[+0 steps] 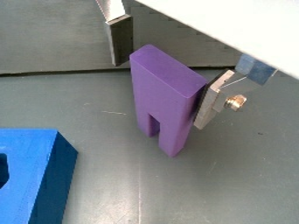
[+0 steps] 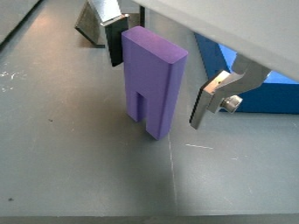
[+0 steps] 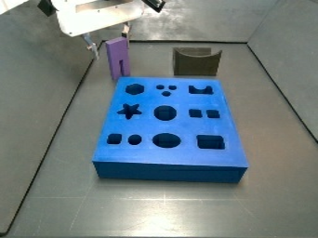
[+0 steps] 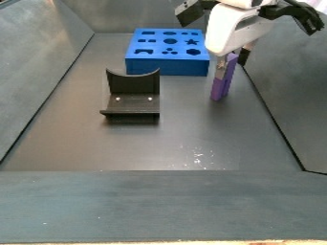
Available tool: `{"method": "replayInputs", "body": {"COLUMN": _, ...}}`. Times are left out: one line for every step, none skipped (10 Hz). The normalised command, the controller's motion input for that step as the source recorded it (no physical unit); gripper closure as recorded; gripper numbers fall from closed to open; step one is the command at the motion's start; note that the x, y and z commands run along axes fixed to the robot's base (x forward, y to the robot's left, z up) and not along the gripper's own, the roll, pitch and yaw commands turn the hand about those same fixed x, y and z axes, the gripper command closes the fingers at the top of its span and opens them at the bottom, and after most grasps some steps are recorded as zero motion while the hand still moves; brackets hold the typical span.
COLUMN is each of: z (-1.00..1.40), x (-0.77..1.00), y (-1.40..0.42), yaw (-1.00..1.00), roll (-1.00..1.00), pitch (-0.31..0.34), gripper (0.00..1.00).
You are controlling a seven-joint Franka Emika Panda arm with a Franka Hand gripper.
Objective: Pick up the double-square object. Move to above the board. Insert the double-square object.
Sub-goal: Pick up the double-square object.
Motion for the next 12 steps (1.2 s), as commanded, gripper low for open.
{"method": "replayInputs", "body": {"z": 0.0, "x": 0.0, "y": 0.0, "yaw": 0.0, "roll": 0.0, "pitch": 0.0, "gripper": 1.0}}
{"method": "replayInputs", "body": {"z": 0.0, "x": 0.0, "y": 0.0, "yaw": 0.0, "roll": 0.0, "pitch": 0.0, "gripper": 1.0}}
{"method": "replayInputs", "body": {"z": 0.0, "x": 0.0, "y": 0.0, "yaw": 0.0, "roll": 0.0, "pitch": 0.0, "gripper": 1.0}}
{"method": "replayInputs", "body": {"z": 0.0, "x": 0.0, "y": 0.0, "yaw": 0.0, "roll": 0.0, "pitch": 0.0, "gripper": 1.0}}
{"method": "replayInputs", "body": {"z": 0.0, "x": 0.0, "y": 0.0, "yaw": 0.0, "roll": 0.0, "pitch": 0.0, "gripper": 1.0}}
{"method": "replayInputs", "body": {"z": 0.0, "x": 0.0, "y": 0.0, "yaw": 0.0, "roll": 0.0, "pitch": 0.0, "gripper": 1.0}}
{"method": "replayInputs", "body": {"z": 0.0, "x": 0.0, "y": 0.0, "yaw": 0.0, "roll": 0.0, "pitch": 0.0, "gripper": 1.0}}
{"method": "replayInputs", "body": {"z": 0.0, "x": 0.0, "y": 0.0, "yaw": 0.0, "roll": 0.0, "pitch": 0.0, "gripper": 1.0}}
{"method": "replayInputs", "body": {"z": 0.0, "x": 0.0, "y": 0.0, "yaw": 0.0, "roll": 0.0, "pitch": 0.0, "gripper": 1.0}}
{"method": "replayInputs", "body": {"z": 0.0, "x": 0.0, "y": 0.0, "yaw": 0.0, "roll": 0.0, "pitch": 0.0, "gripper": 1.0}}
{"method": "replayInputs", "body": {"z": 0.0, "x": 0.0, "y": 0.0, "yaw": 0.0, "roll": 0.0, "pitch": 0.0, "gripper": 1.0}}
{"method": "replayInputs", "body": {"z": 0.0, "x": 0.0, "y": 0.0, "yaw": 0.0, "roll": 0.0, "pitch": 0.0, "gripper": 1.0}}
